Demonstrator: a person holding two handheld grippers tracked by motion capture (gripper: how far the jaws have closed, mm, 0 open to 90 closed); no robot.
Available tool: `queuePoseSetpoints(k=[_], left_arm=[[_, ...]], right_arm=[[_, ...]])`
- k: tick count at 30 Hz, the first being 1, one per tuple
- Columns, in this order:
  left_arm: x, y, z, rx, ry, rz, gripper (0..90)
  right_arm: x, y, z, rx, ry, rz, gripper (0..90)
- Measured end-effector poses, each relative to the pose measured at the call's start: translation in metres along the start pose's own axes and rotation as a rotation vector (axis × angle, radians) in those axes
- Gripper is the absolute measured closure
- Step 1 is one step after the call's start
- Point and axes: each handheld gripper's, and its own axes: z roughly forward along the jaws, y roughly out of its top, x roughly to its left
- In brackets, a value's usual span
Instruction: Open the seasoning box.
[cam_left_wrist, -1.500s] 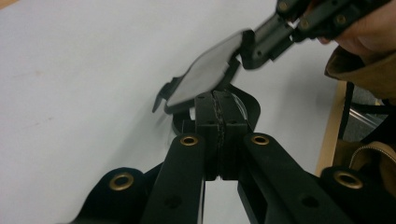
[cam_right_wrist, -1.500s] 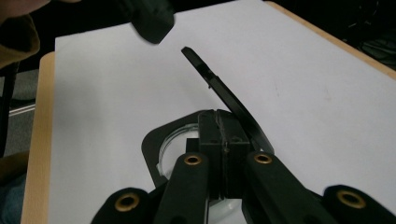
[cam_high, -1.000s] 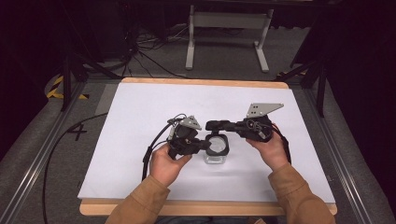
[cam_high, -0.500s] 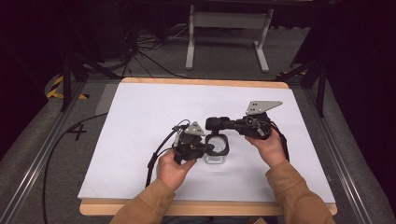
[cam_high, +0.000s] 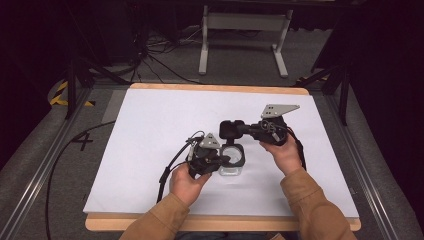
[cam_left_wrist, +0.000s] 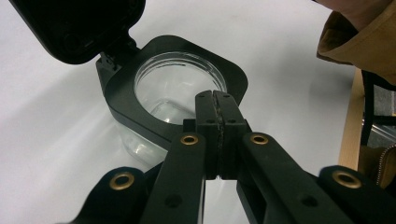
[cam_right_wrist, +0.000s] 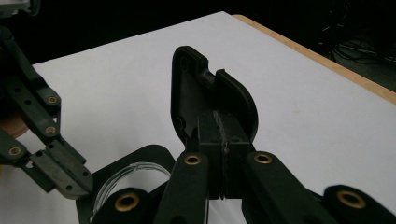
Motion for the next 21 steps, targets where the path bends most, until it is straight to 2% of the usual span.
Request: queuePoseSetpoints(k=[5, 12, 15, 17, 18, 19, 21], left_arm=[[0.000, 0.001, 0.000, 0.010, 0.005, 0.020, 90.0], [-0.001, 0.001, 0.000, 0.010, 0.004, 0.011, 90.0], [0.003, 0.000, -0.002, 0.001, -0.019, -0.017, 89.4], [0.005, 0.000, -0.005, -0.016, -0.029, -0.024, 86.7], [0.005, 0.001, -0.007, -0.014, -0.026, -0.018, 86.0], [0.005, 0.001, -0.008, -0.033, -0.024, -0.027, 85.6], [0.007, 0.002, -0.012, -0.031, -0.011, -0.017, 84.2]], right_arm=[[-0.003, 0.000, 0.004, -0.002, -0.002, 0.017, 89.8], [0.003, 0.002, 0.005, 0.015, -0.026, 0.004, 89.7], [0.010, -0.001, -0.003, 0.031, -0.045, -0.013, 89.6], [0.013, -0.007, -0.012, 0.024, -0.046, -0.004, 89.6], [0.013, -0.012, -0.016, 0.017, -0.049, 0.003, 89.6], [0.014, -0.016, -0.020, 0.014, -0.052, 0.012, 89.6], [0.013, -0.021, -0.024, 0.048, -0.062, 0.021, 89.5]])
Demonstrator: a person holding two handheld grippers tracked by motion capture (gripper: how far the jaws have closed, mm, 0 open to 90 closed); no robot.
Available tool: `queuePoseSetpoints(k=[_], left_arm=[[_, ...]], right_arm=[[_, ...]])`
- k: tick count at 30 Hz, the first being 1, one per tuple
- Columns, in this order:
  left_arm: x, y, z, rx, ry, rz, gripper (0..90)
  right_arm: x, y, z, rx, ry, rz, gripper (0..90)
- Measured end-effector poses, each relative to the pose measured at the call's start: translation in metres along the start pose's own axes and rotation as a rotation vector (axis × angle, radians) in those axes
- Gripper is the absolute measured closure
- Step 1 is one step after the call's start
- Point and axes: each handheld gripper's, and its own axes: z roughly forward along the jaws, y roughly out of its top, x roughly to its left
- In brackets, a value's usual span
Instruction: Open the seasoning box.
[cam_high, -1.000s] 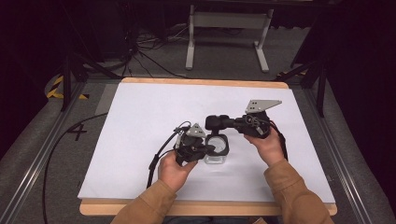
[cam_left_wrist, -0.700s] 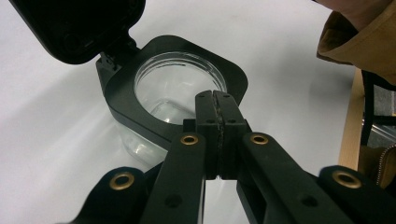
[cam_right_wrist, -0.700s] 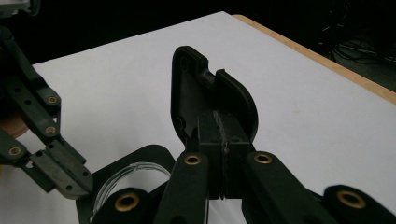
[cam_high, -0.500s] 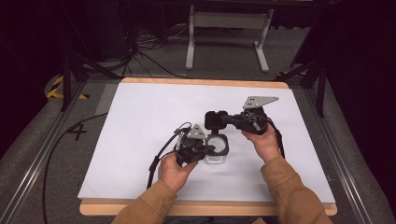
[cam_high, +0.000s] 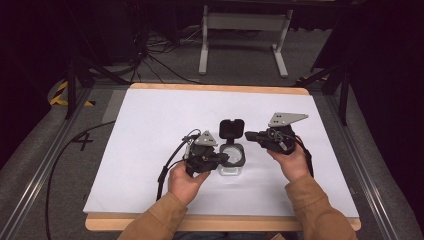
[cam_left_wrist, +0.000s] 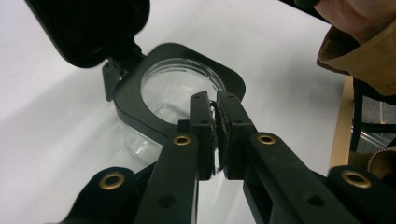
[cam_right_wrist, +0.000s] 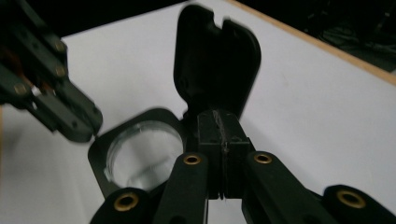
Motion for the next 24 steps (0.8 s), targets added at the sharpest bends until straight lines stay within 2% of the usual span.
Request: queuePoseSetpoints(k=[4, 9, 15, 21, 24], left_arm=[[0.004, -0.002, -0.007, 0.008, 0.021, -0.010, 83.4], [0.011, -0.006, -0.009, 0.029, 0.025, -0.029, 83.3], [0.016, -0.008, -0.010, 0.047, 0.035, -0.042, 83.3], [0.019, -0.008, -0.012, 0.047, 0.036, -0.054, 83.3], [0.018, -0.008, -0.012, 0.047, 0.037, -0.050, 83.1]], right_arm=[[0.000, -0.017, -0.007, 0.045, 0.010, 0.037, 89.5], [0.004, -0.039, -0.004, 0.116, 0.027, 0.072, 89.5], [0.016, -0.053, 0.010, 0.196, 0.064, 0.067, 89.5], [0.025, -0.055, 0.021, 0.246, 0.111, 0.058, 89.5], [0.027, -0.055, 0.022, 0.255, 0.102, 0.052, 89.6]])
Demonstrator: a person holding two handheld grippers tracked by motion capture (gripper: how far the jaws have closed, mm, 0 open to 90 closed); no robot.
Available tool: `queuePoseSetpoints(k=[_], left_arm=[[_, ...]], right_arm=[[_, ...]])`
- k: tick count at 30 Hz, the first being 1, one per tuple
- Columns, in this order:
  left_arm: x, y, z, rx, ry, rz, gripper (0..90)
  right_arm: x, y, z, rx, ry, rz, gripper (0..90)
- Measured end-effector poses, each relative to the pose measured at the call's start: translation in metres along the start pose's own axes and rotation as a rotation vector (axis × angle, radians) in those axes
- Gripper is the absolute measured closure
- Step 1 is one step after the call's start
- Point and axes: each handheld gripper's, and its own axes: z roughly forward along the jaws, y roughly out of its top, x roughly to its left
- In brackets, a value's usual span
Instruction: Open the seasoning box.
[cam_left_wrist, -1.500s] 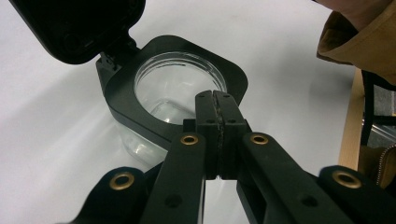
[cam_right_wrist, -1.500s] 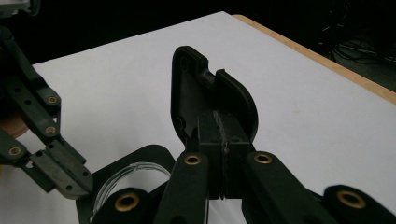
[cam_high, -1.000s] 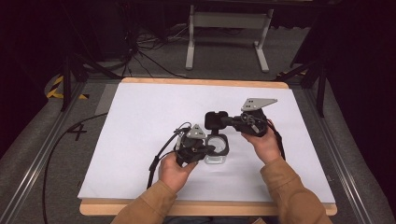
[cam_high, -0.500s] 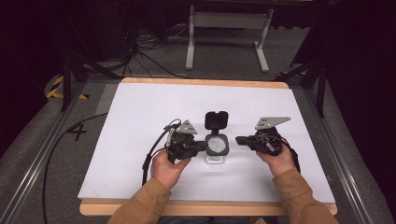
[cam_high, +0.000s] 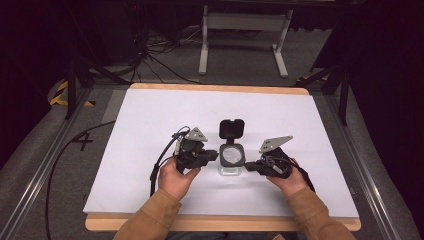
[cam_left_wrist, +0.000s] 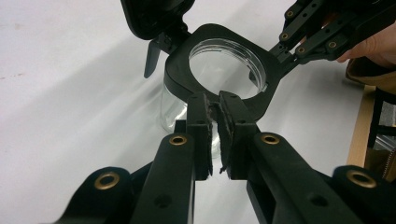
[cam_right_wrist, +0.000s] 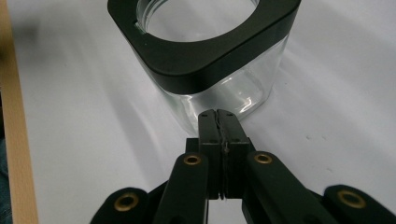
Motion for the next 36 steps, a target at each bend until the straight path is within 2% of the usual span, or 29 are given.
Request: queuePoseSetpoints(k=[6, 9, 12, 14, 17, 21, 22, 25, 26, 28, 29, 30, 33, 36], left_arm=[[0.004, 0.003, -0.004, -0.010, 0.002, -0.004, 82.7], [0.006, 0.004, -0.003, -0.004, -0.004, -0.006, 82.3], [0.007, 0.004, -0.005, -0.009, 0.008, 0.000, 81.3], [0.009, 0.005, -0.009, -0.005, 0.023, 0.009, 79.4], [0.014, 0.006, -0.018, 0.001, 0.040, 0.007, 75.8], [0.023, 0.003, -0.034, -0.008, 0.086, -0.009, 70.6], [0.026, 0.002, -0.037, -0.009, 0.090, -0.016, 68.3], [0.040, -0.003, -0.048, 0.003, 0.148, -0.032, 63.6], [0.044, -0.004, -0.050, 0.003, 0.156, -0.035, 61.9], [0.054, -0.011, -0.055, -0.001, 0.191, -0.030, 59.4], [0.054, -0.011, -0.055, -0.001, 0.191, -0.030, 58.1], [0.058, -0.015, -0.058, 0.014, 0.210, -0.032, 58.1], [0.075, -0.028, -0.062, 0.026, 0.256, -0.020, 54.8], [0.090, -0.038, -0.067, 0.029, 0.258, -0.054, 53.1]], right_arm=[[0.004, -0.002, 0.007, 0.025, 0.037, -0.001, 89.5], [0.005, -0.002, 0.006, 0.023, 0.020, -0.015, 89.3], [0.000, -0.002, -0.005, 0.004, -0.009, -0.002, 89.1], [-0.004, -0.001, -0.017, -0.029, -0.028, 0.008, 86.1], [-0.013, 0.001, -0.040, -0.088, -0.073, 0.005, 84.9], [-0.028, 0.001, -0.068, -0.155, -0.156, 0.014, 75.4], [-0.032, 0.000, -0.073, -0.166, -0.177, 0.022, 71.2], [-0.046, -0.005, -0.086, -0.176, -0.234, 0.048, 64.1], [-0.051, -0.008, -0.090, -0.178, -0.260, 0.060, 61.2], [-0.060, -0.014, -0.093, -0.175, -0.312, 0.081, 56.6], [-0.060, -0.014, -0.093, -0.175, -0.312, 0.081, 56.6], [-0.064, -0.018, -0.094, -0.166, -0.337, 0.081, 54.7], [-0.078, -0.030, -0.096, -0.173, -0.368, 0.124, 52.0], [-0.092, -0.041, -0.098, -0.169, -0.398, 0.168, 50.0]])
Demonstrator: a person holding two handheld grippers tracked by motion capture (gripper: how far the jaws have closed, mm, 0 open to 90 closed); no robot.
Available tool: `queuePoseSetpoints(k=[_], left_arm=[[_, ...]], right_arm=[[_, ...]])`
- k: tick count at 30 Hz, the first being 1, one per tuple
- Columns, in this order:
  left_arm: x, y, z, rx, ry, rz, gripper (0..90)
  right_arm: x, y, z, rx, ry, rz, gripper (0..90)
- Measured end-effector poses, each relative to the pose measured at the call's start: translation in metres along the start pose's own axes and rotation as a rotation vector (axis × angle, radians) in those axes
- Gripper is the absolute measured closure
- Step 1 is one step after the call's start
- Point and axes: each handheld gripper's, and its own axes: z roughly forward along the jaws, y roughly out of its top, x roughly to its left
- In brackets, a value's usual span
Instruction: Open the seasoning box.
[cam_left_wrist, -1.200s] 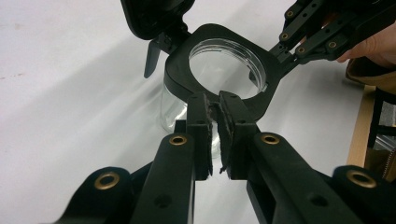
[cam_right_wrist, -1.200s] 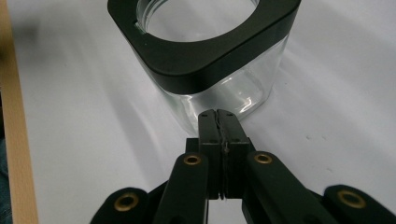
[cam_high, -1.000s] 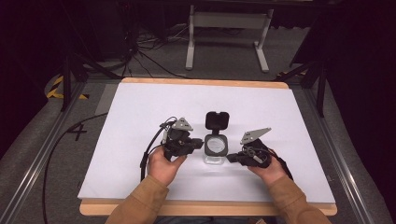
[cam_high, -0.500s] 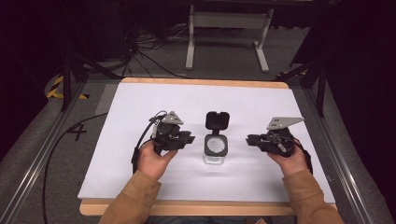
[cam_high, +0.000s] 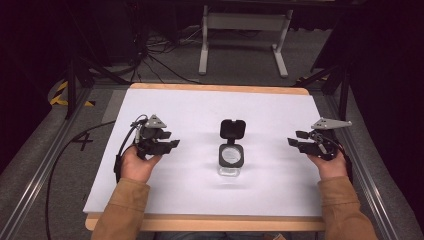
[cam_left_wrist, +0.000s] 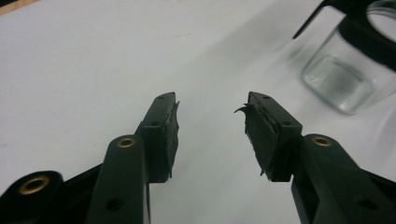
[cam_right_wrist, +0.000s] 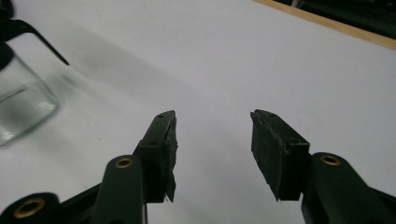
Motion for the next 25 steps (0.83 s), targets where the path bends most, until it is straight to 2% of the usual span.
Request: queuePoseSetpoints(k=[3, 6, 11, 15, 18, 21, 25], left_arm=[[0.015, -0.011, 0.001, 0.023, -0.001, -0.030, 52.3], [0.027, -0.021, 0.003, 0.032, -0.008, -0.081, 51.8], [0.047, -0.040, 0.004, 0.074, 0.021, -0.143, 50.3], [0.052, -0.048, 0.015, 0.134, -0.031, -0.192, 45.2], [0.049, -0.048, 0.024, 0.189, -0.025, -0.156, 45.7], [0.045, -0.047, 0.027, 0.181, -0.009, -0.120, 46.9], [0.043, -0.047, 0.031, 0.156, 0.013, -0.106, 47.4]], right_arm=[[-0.012, -0.010, 0.004, 0.014, -0.019, 0.045, 50.2], [-0.022, -0.022, 0.013, 0.041, -0.021, 0.075, 50.4], [-0.032, -0.031, 0.022, 0.076, -0.023, 0.099, 47.5], [-0.032, -0.036, 0.029, 0.101, -0.030, 0.087, 45.8], [-0.030, -0.037, 0.034, 0.111, -0.037, 0.073, 45.9], [-0.030, -0.039, 0.036, 0.118, -0.039, 0.083, 45.8], [-0.029, -0.040, 0.037, 0.099, -0.050, 0.088, 45.5]])
